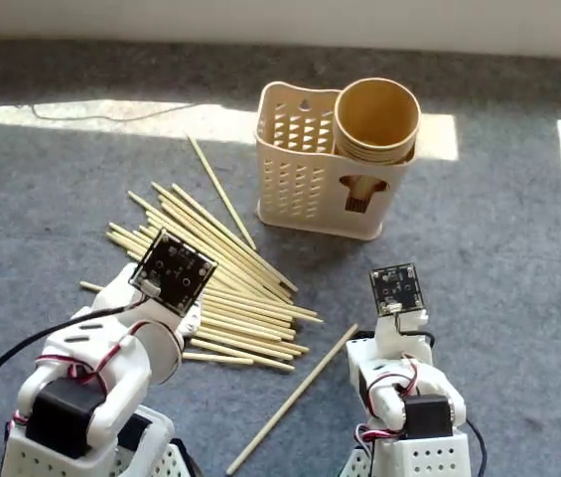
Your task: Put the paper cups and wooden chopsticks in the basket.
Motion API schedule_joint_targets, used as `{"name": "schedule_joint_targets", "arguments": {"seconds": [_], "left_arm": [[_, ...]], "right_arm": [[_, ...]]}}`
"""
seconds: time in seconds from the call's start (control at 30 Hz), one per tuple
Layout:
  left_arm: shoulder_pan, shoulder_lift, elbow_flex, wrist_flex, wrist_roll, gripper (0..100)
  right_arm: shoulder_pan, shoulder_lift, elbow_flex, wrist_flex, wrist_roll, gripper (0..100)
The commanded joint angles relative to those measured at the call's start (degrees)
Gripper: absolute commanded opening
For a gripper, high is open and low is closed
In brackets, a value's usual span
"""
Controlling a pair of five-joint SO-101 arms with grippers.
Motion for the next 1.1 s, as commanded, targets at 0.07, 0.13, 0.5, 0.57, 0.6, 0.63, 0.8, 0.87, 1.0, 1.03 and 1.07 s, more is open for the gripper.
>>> {"name": "schedule_joint_targets", "arguments": {"seconds": [0.07, 0.13, 0.5, 0.57, 0.6, 0.63, 0.8, 0.87, 1.0, 1.03, 1.07], "left_arm": [[-7.3, -5.8, 4.1, -6.2, 0.4, 1], [-10.5, -7.3, 6.7, -7.7, 0.4, 1], [-23.2, -13.4, 22.0, -14.3, 0.4, 1], [-25.5, -14.9, 24.2, -14.3, 0.4, 1], [-26.5, -15.7, 25.3, -14.3, 0.4, 1], [-27.6, -16.6, 26.5, -14.2, 0.4, 1], [-30.6, -20.1, 32.0, -14.2, 0.4, 1], [-30.7, -20.0, 33.1, -14.2, 0.4, 1], [-32.2, -20.0, 33.5, -13.9, 0.7, 11], [-32.7, -20.0, 33.5, -13.8, 0.8, 15], [-33.2, -20.0, 33.7, -13.8, 0.8, 17]], "right_arm": [[0.6, -0.3, 5.6, 0.6, 0.0, 0.5], [0.6, -0.3, 5.6, 0.6, 0.0, 0.5], [0.6, -0.3, 5.6, 0.6, 0.0, 0.5], [0.6, -0.3, 5.6, 0.6, 0.0, 0.5], [0.6, -0.3, 5.6, 0.6, 0.0, 0.5], [0.6, -0.3, 5.6, 0.6, 0.0, 0.5], [0.6, -0.3, 5.6, 0.6, 0.0, 0.5], [0.6, -0.3, 5.6, 0.6, 0.0, 0.5], [0.6, -0.3, 5.6, 0.6, 0.0, 0.5], [0.6, -0.3, 5.6, 0.6, 0.0, 0.5], [0.6, -0.3, 5.6, 0.6, 0.0, 0.5]]}}
